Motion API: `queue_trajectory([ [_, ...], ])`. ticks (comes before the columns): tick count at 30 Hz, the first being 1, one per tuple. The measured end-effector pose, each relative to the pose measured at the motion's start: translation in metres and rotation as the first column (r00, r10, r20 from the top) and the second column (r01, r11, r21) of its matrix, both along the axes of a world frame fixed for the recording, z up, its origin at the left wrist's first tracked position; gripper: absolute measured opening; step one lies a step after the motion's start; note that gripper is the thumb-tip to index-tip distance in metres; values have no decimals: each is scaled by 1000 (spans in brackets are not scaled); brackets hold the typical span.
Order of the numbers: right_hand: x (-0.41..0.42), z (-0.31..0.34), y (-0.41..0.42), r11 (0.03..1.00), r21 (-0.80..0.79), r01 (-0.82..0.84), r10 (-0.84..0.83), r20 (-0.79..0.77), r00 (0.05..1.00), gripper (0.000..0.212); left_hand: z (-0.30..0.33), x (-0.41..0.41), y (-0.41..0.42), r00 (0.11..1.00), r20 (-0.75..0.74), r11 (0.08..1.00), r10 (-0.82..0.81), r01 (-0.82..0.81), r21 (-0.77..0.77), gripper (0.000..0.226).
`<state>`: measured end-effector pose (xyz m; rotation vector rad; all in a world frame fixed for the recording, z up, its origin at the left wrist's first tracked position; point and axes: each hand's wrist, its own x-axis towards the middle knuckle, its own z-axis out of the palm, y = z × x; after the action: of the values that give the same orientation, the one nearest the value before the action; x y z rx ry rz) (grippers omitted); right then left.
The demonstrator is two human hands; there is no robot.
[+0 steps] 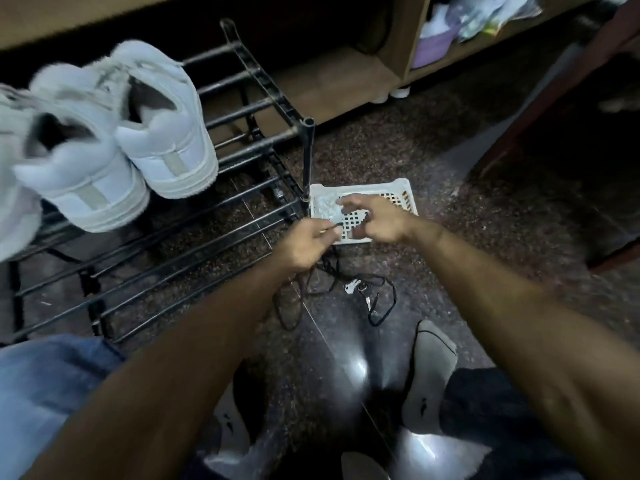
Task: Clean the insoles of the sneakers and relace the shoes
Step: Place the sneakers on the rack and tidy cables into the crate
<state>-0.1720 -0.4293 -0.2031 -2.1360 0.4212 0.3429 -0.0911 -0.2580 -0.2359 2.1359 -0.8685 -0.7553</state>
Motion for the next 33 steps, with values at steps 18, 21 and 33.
queue_trajectory([
  [18, -57, 21, -12, 747, -663, 54, -203, -150, 968, 57, 36, 14, 66, 999, 35, 1000, -20, 21, -15, 27],
  [21, -35, -4, 29, 936, -347, -62, 40, -70, 997, 74, 36, 4, 41, 990, 80, 992, -116, 111, 56, 27],
  [33, -26, -7, 32, 946, 144, 291, -296, 15, 955, 20, 70, 19, 50, 987, 135, 985, -87, 66, 159, 13],
])
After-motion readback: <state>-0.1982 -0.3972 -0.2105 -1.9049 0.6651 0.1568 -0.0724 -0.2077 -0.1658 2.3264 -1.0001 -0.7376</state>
